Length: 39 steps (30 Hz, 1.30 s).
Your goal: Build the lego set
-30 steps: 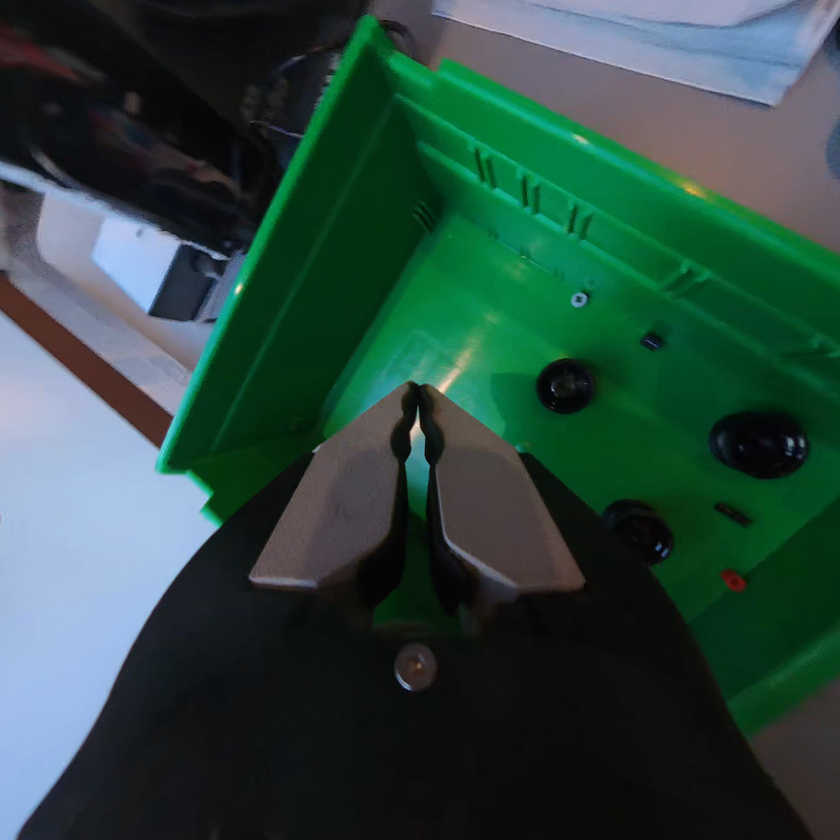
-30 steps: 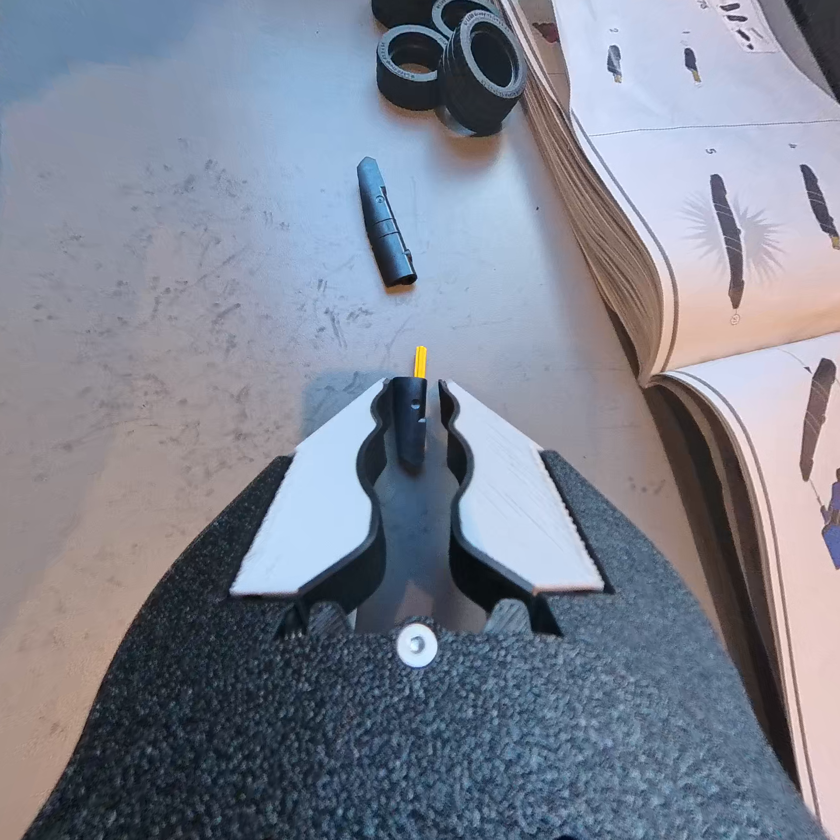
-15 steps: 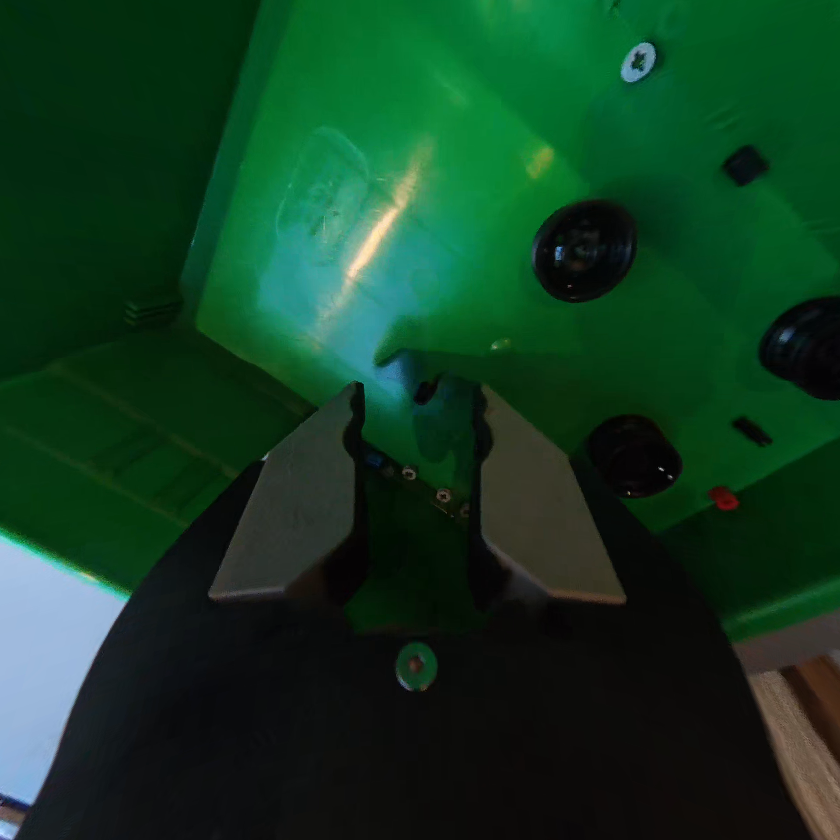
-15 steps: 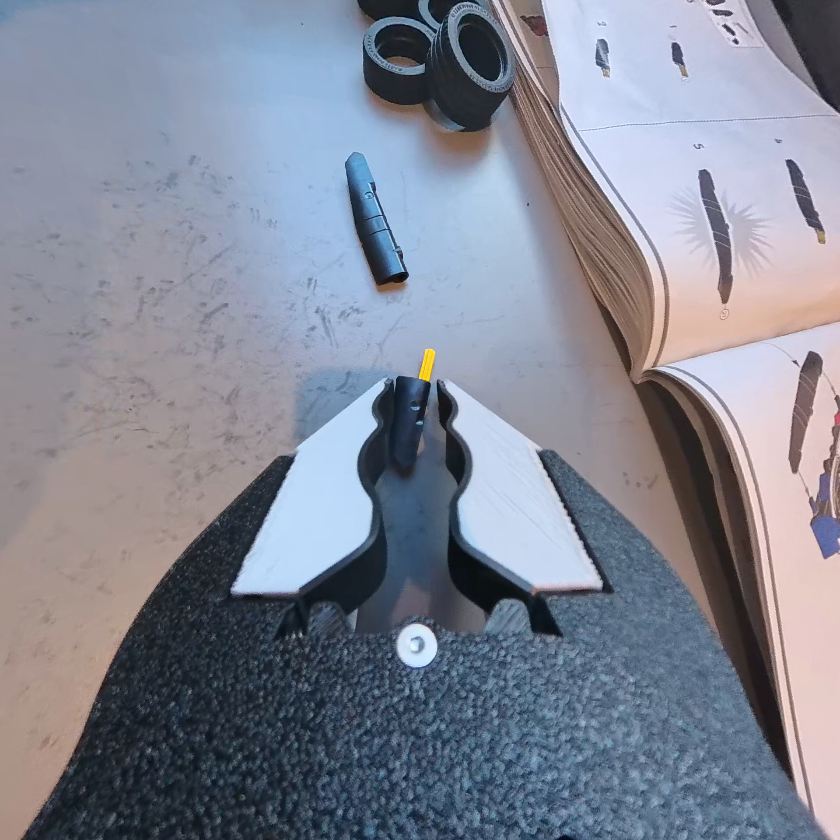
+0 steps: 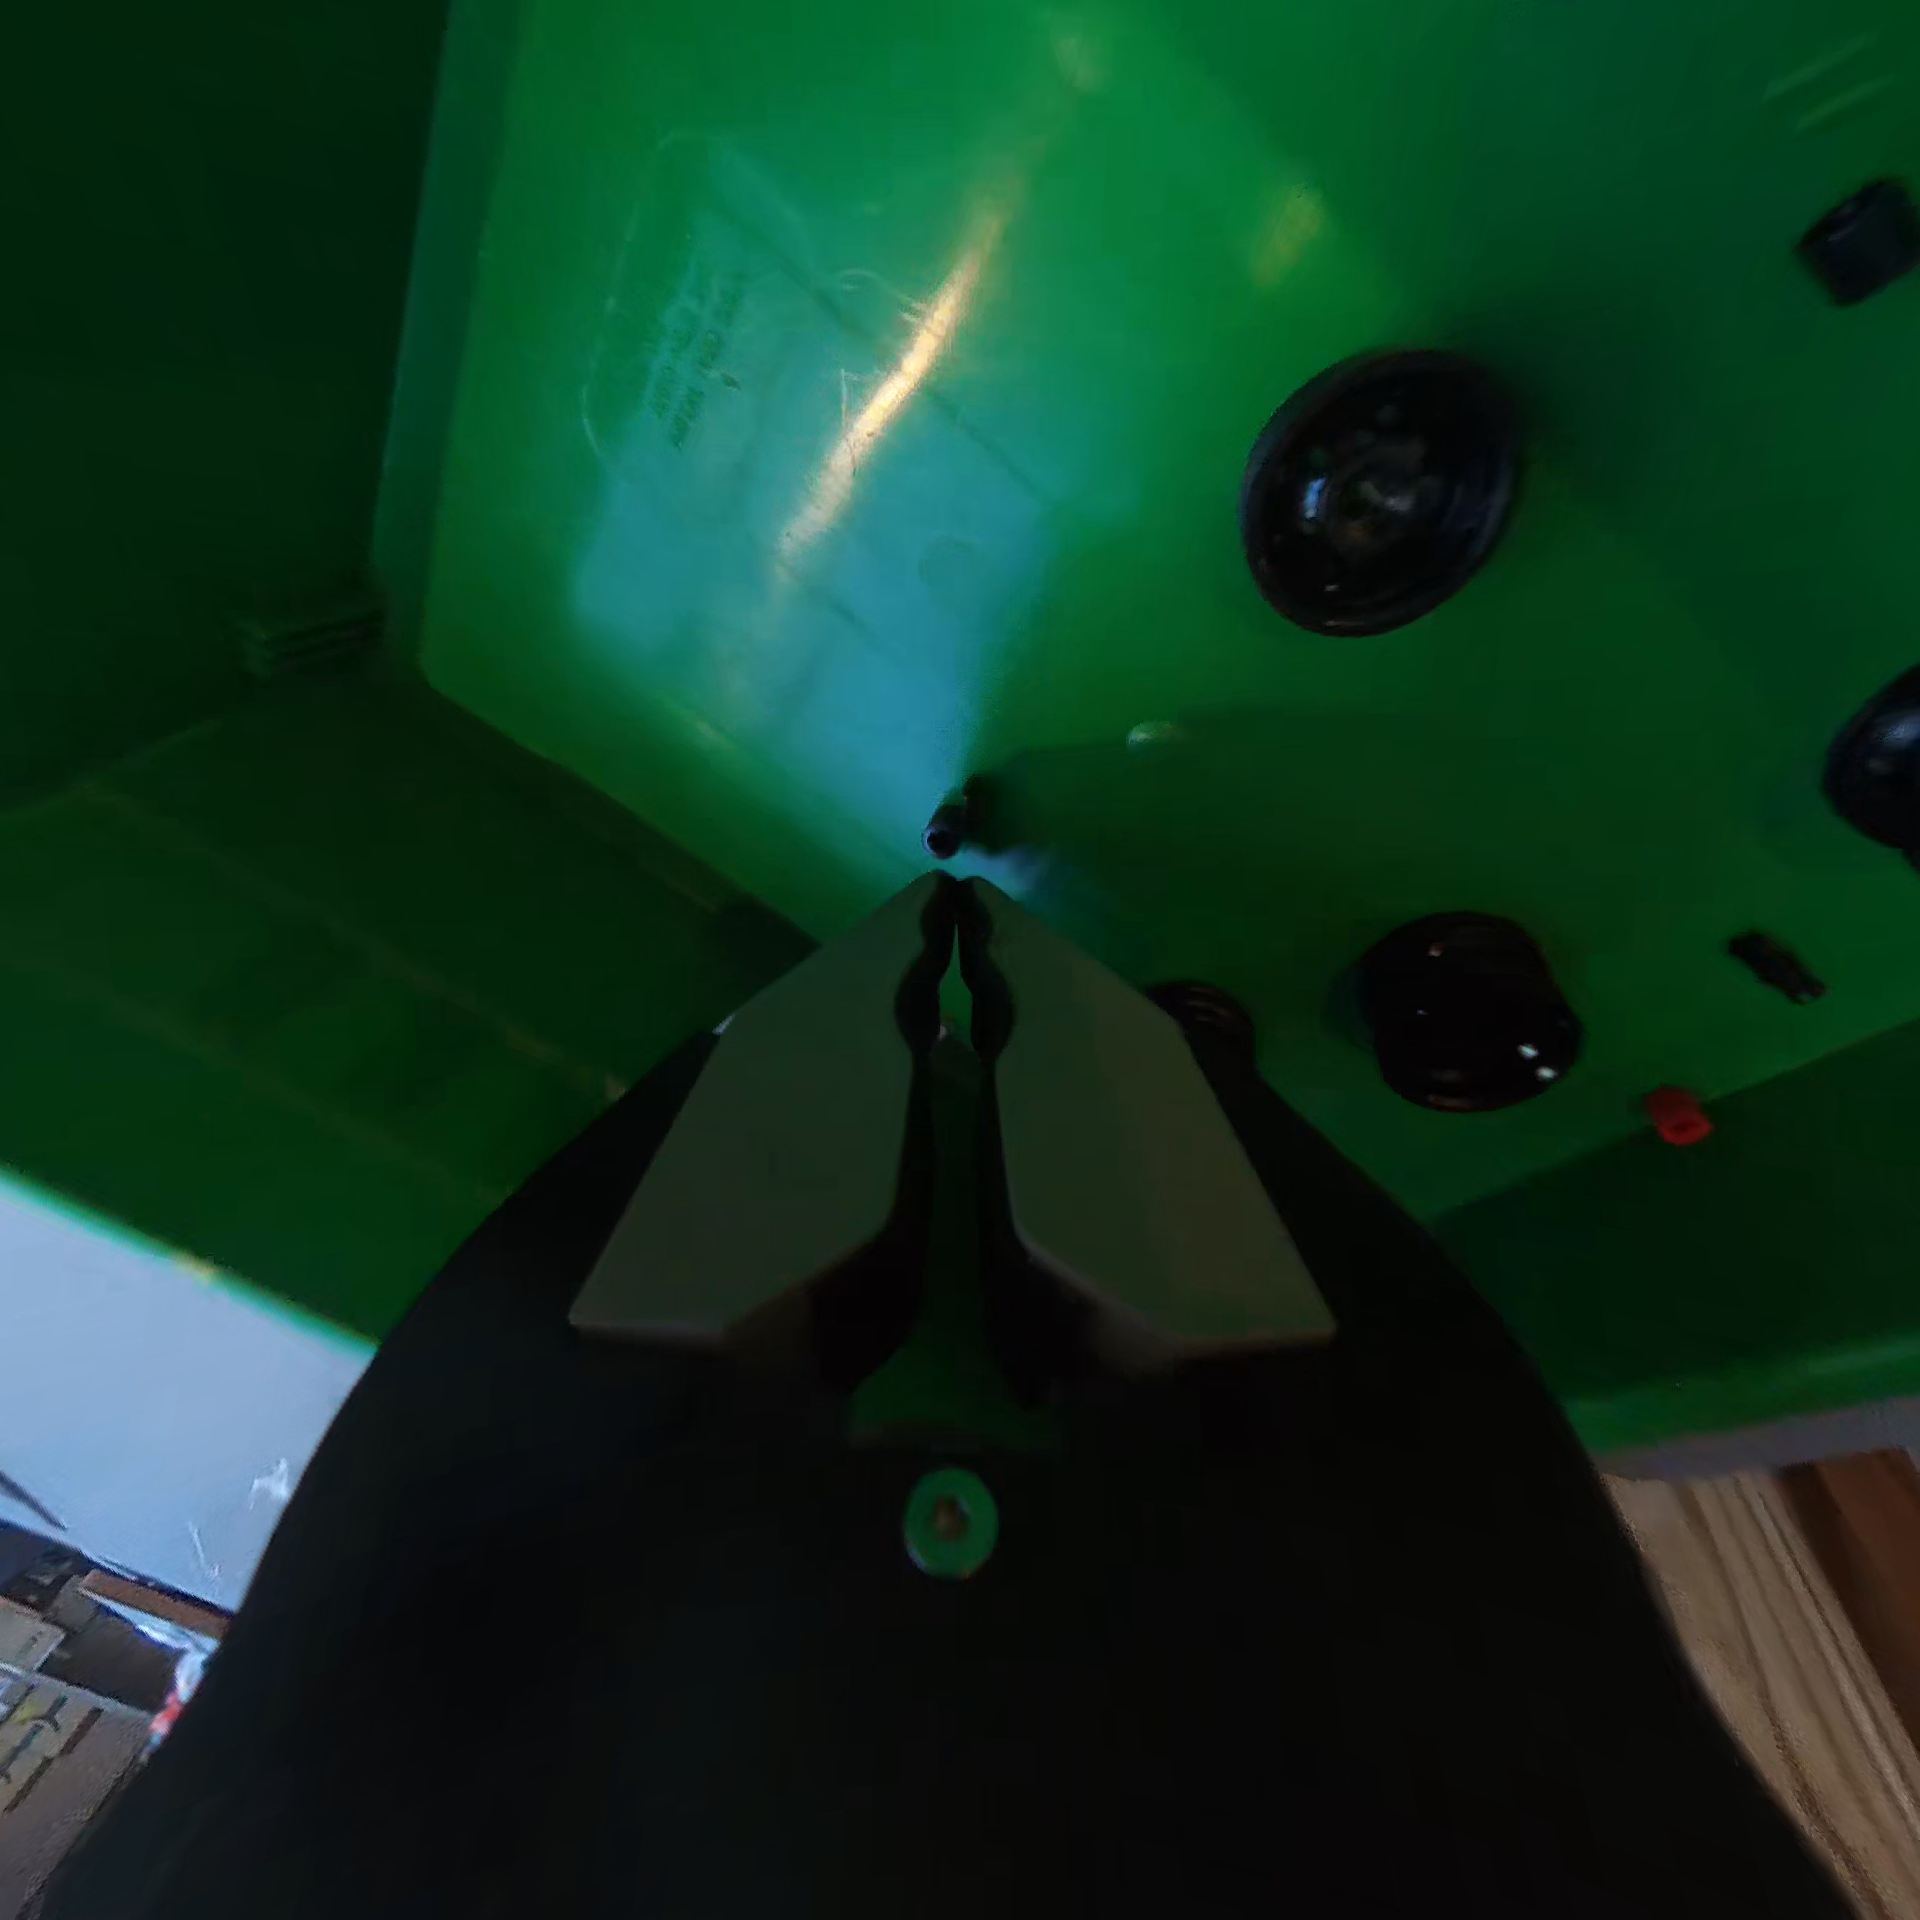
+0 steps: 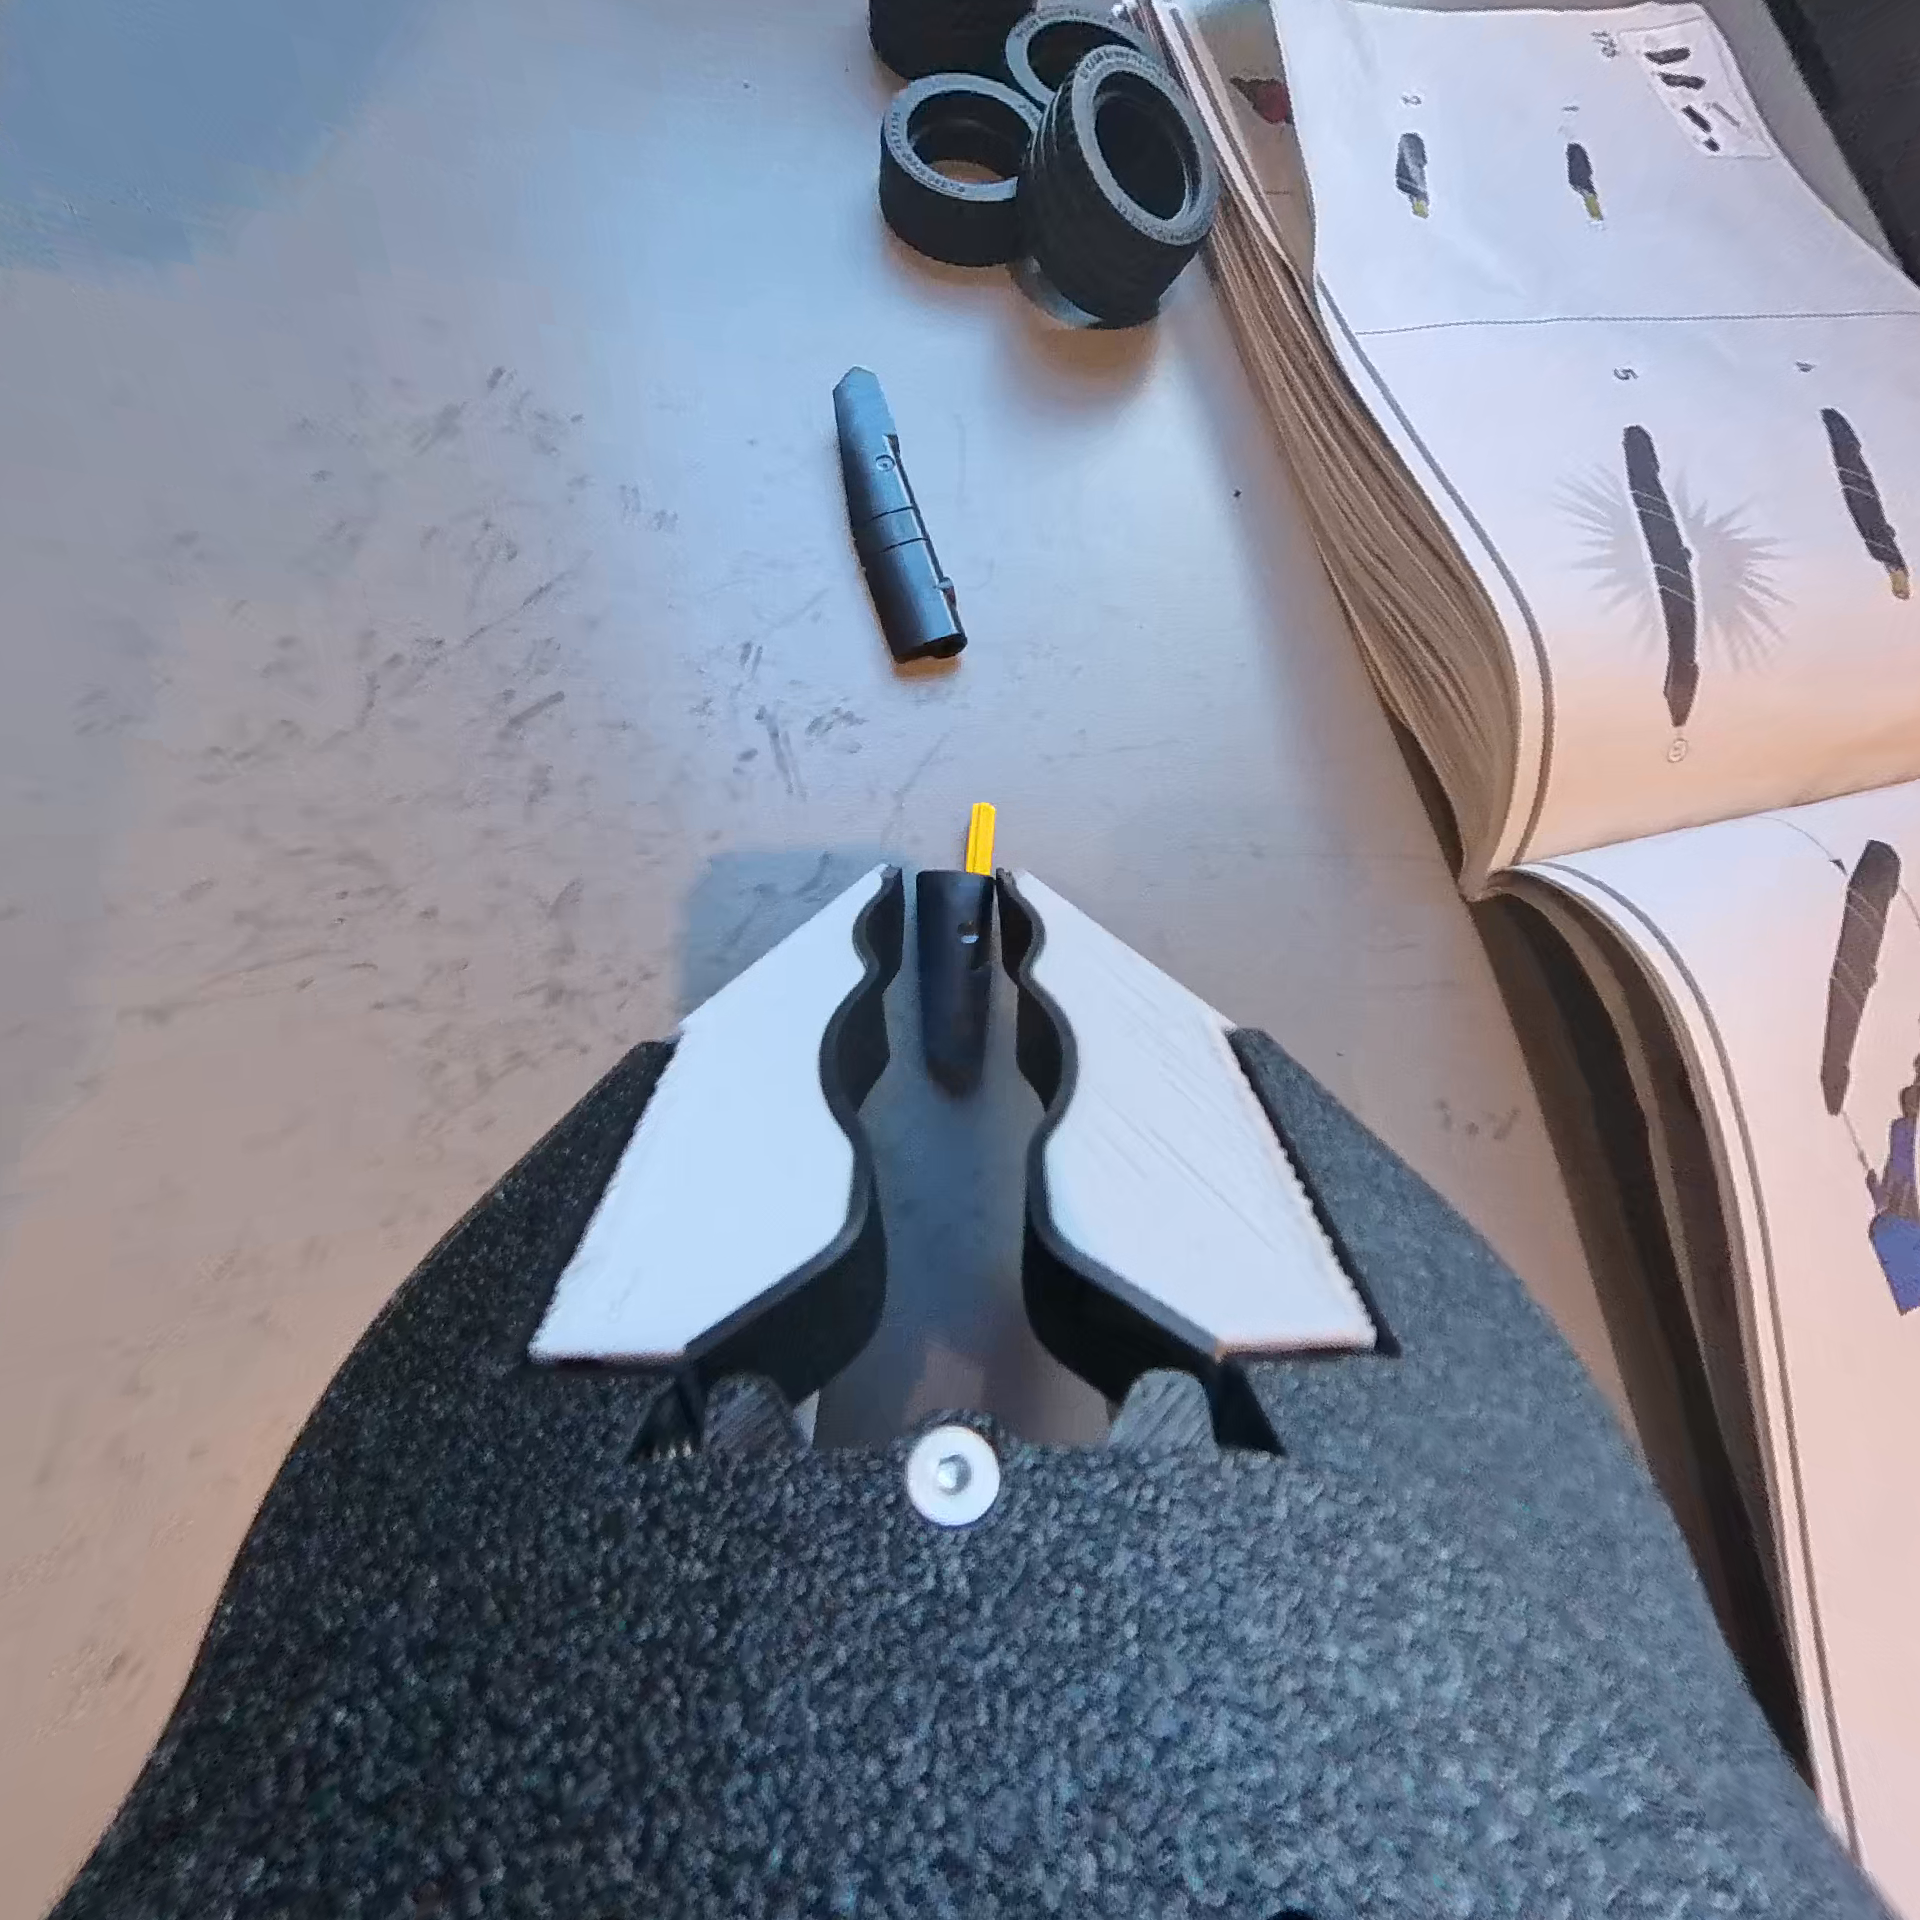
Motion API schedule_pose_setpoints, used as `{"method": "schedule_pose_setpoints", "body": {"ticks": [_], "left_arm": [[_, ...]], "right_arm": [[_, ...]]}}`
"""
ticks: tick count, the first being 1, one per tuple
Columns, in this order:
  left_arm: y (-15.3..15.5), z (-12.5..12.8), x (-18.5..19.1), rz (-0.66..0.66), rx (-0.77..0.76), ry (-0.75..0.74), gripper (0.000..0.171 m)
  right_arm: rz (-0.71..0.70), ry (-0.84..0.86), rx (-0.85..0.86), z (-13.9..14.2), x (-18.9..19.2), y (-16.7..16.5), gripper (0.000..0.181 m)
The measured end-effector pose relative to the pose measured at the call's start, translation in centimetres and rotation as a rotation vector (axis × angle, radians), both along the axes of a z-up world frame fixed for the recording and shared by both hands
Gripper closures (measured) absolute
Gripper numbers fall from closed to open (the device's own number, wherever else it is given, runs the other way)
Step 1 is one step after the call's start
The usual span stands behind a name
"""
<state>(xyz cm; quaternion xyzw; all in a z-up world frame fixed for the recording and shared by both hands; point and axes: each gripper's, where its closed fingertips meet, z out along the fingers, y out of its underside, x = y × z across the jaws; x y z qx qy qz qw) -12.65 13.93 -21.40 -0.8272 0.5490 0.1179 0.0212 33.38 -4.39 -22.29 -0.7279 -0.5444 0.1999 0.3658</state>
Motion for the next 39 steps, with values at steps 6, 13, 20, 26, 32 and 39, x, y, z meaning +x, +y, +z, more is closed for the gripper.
{"method": "schedule_pose_setpoints", "body": {"ticks": [6,13,20,26,32,39], "left_arm": [[-0.7,4.0,1.9,0.052,0.104,-0.103,0.171],[-0.9,3.8,1.4,0.125,0.043,-0.119,0.134],[-0.5,3.0,1.2,0.035,0.054,-0.078,0.141],[-0.4,2.4,1.7,-0.210,-0.037,-0.063,0.141],[1.0,0.4,0.4,-0.238,-0.120,0.032,0.145],[0.3,-0.7,0.5,-0.228,-0.189,0.031,0.167]], "right_arm": [[0.028,0.051,0.001,0.8,0.0,-0.6,0.164],[0.029,0.025,0.023,0.6,0.0,-0.7,0.165],[0.023,0.028,0.009,0.5,0.0,-0.6,0.165],[0.021,0.026,0.002,0.5,0.0,-0.5,0.165],[0.012,0.025,-0.004,0.4,0.1,-0.4,0.165],[0.017,0.029,-0.008,0.5,0.0,-0.4,0.165]]}}
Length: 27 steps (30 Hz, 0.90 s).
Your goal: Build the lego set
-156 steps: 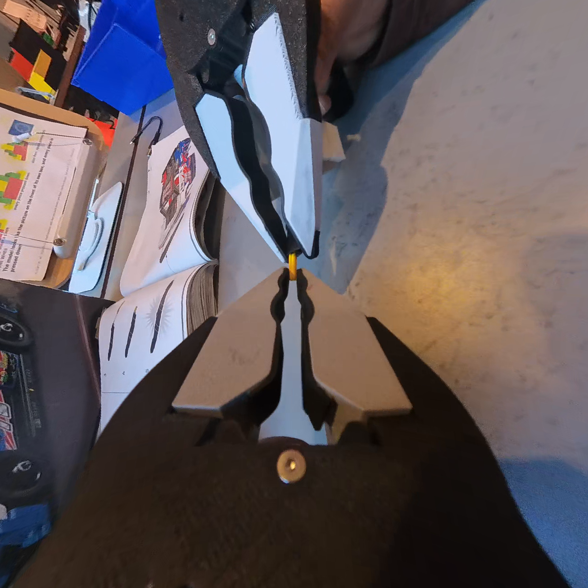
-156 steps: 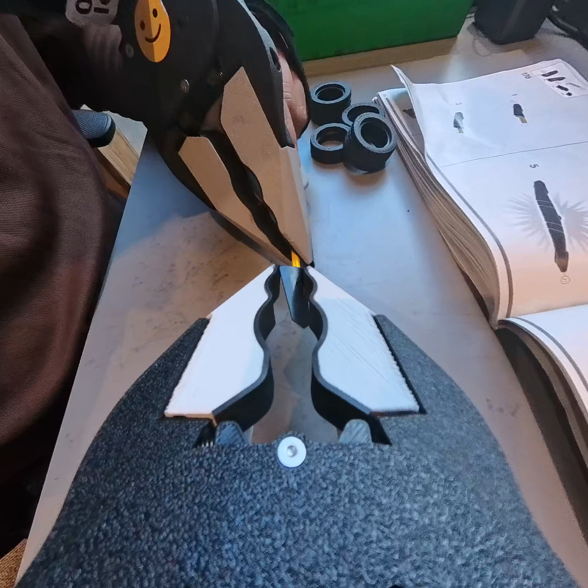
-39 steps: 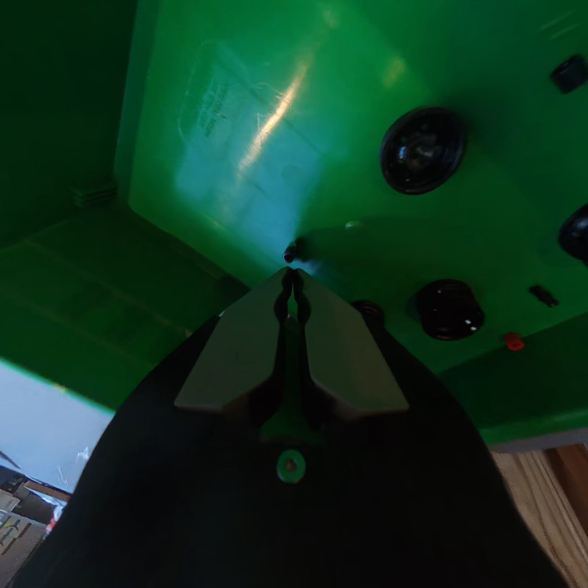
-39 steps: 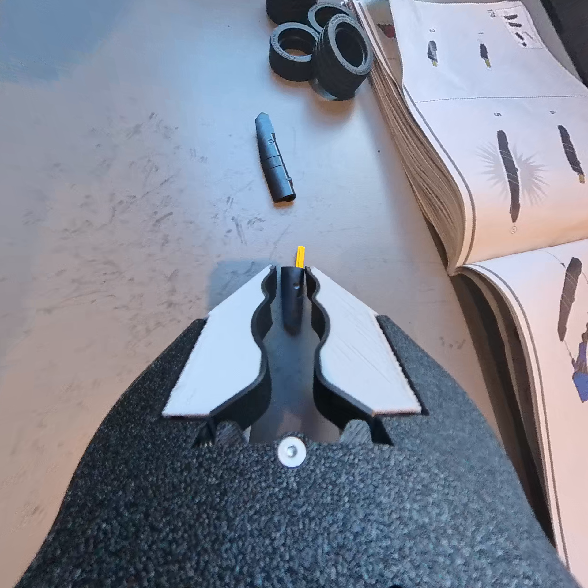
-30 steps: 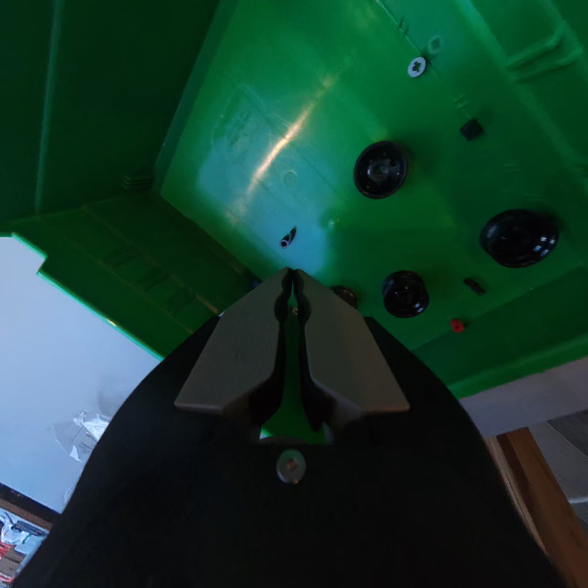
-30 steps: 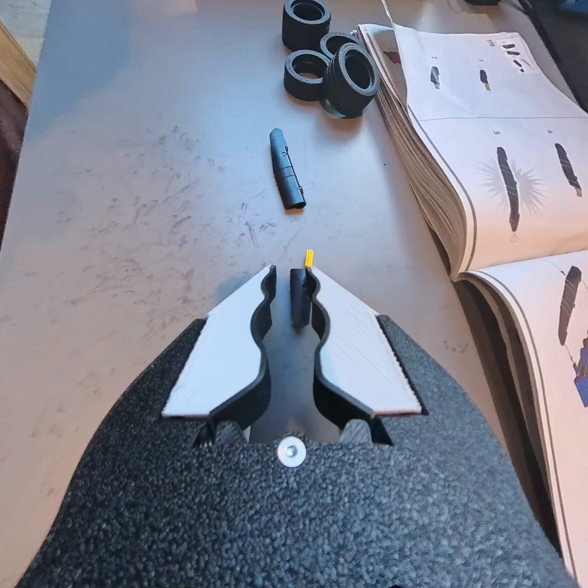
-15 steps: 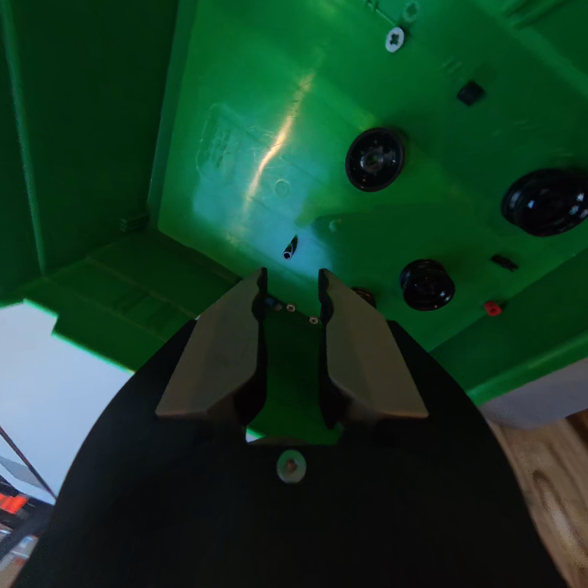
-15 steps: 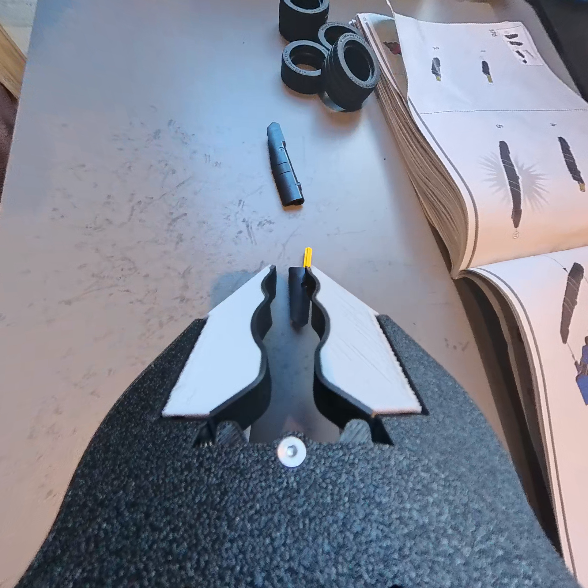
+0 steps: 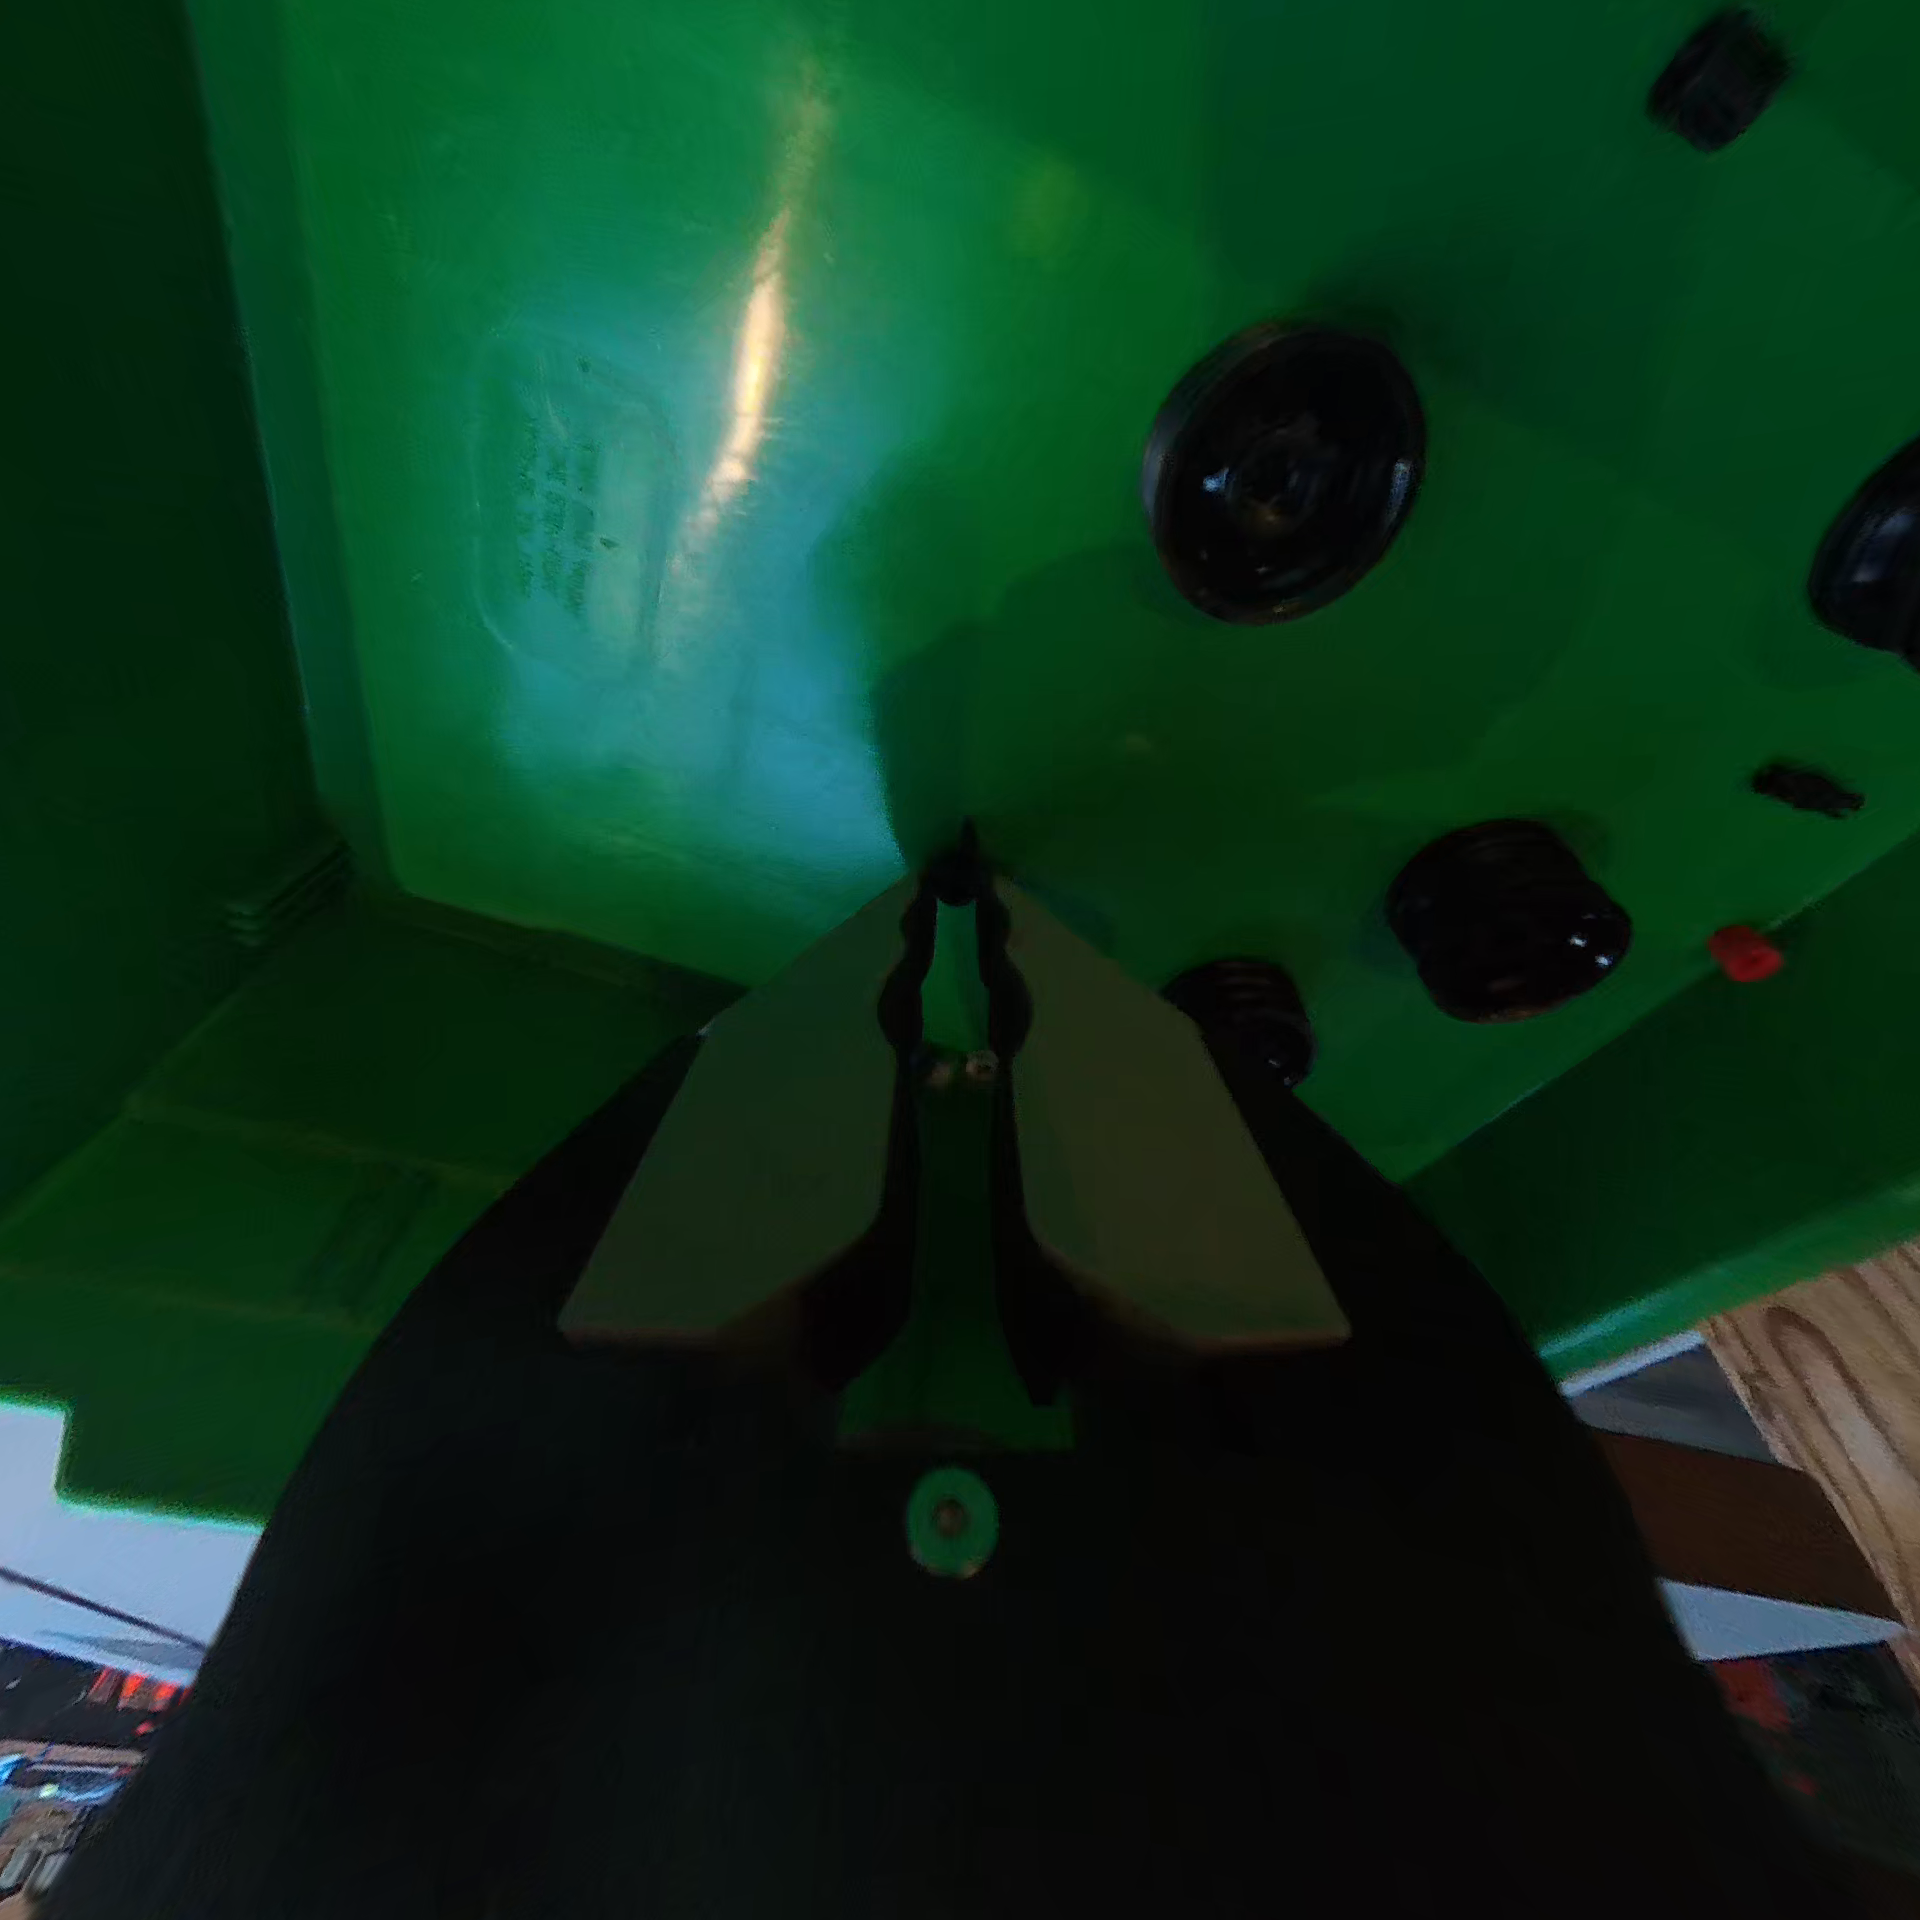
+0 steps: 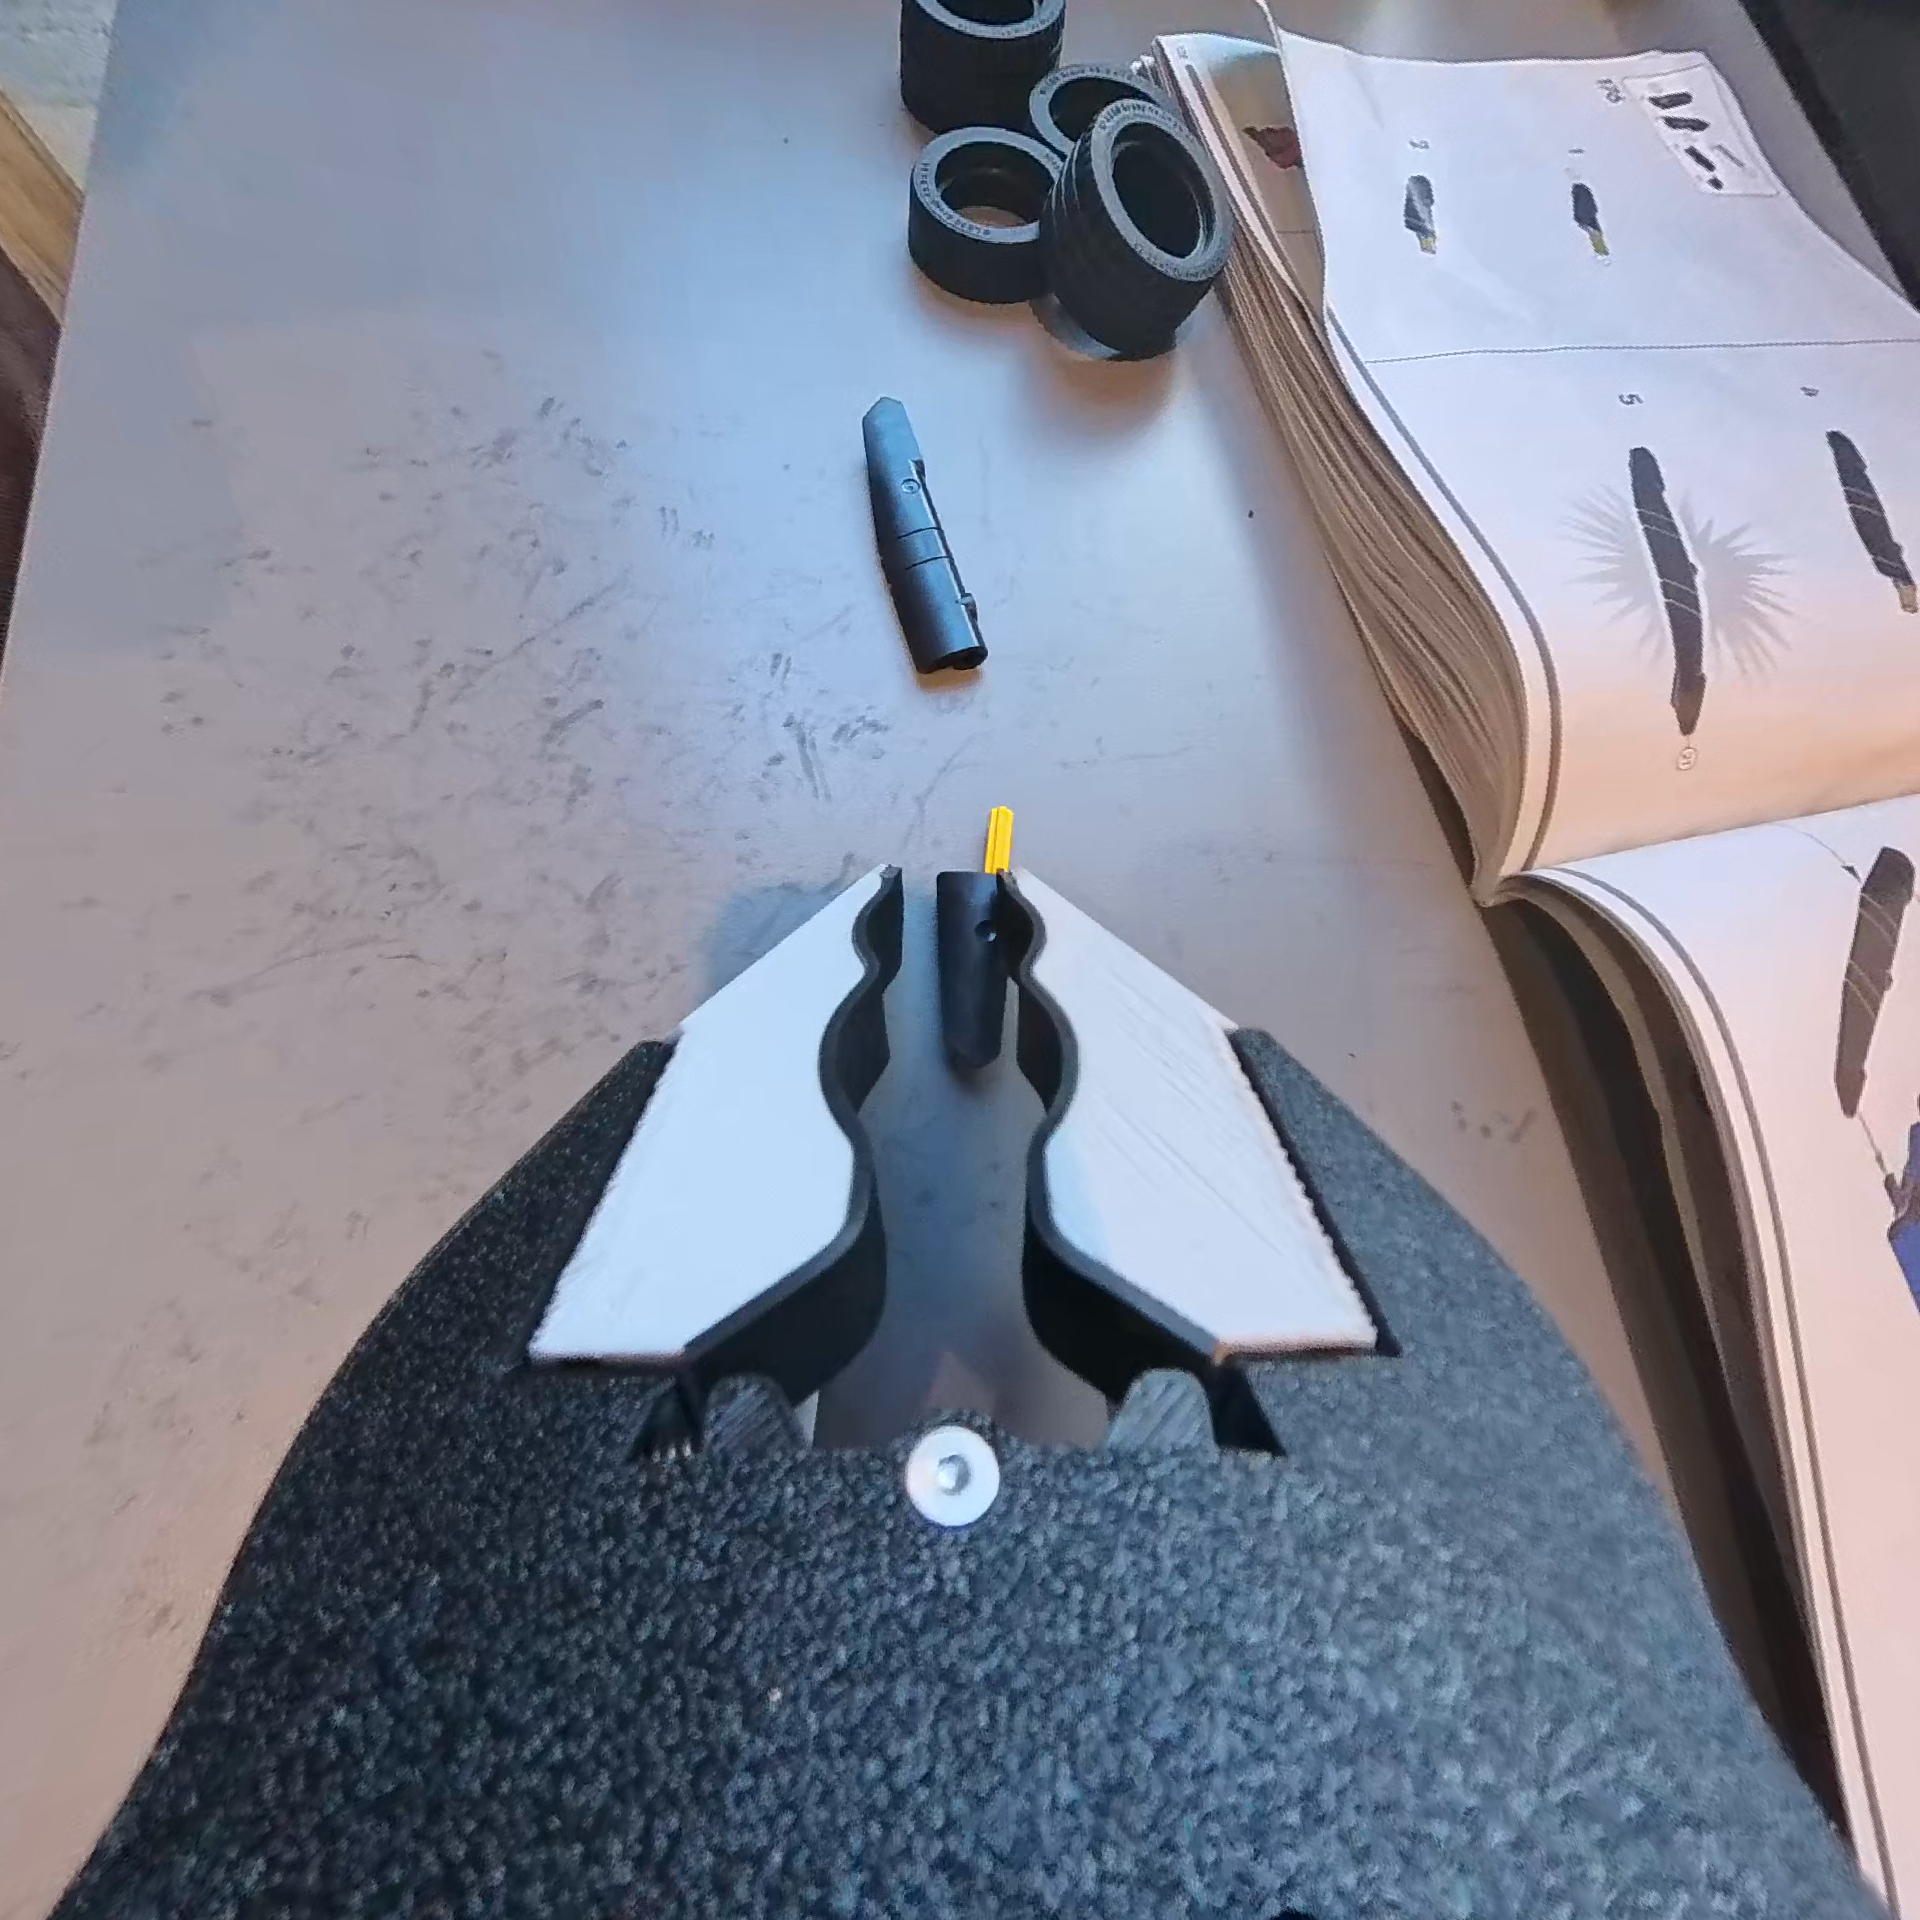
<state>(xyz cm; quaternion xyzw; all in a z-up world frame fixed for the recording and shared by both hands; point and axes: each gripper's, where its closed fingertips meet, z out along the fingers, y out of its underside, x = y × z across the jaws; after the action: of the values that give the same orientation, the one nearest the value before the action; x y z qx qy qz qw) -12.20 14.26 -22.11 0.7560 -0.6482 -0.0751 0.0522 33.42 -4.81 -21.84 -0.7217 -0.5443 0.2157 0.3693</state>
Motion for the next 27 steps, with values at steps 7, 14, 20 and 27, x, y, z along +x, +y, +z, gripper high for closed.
{"method": "schedule_pose_setpoints", "body": {"ticks": [7,14,20,27], "left_arm": [[0.6,5.4,2.5,0.022,0.221,-0.128,0.167],[-10.5,15.6,26.5,0.235,0.068,-1.009,0.167],[-21.3,6.6,38.6,0.421,-0.567,-1.174,0.167],[-20.5,3.9,41.2,0.476,-0.607,-1.205,0.167]], "right_arm": [[0.005,0.004,0.013,0.1,0.0,-0.1,0.165],[-0.010,-0.020,0.035,0.0,0.1,0.0,0.162],[-0.033,-0.086,0.112,-0.3,0.5,0.1,0.150],[0.018,0.070,0.213,3.8,-1.9,-1.4,0.148]]}}
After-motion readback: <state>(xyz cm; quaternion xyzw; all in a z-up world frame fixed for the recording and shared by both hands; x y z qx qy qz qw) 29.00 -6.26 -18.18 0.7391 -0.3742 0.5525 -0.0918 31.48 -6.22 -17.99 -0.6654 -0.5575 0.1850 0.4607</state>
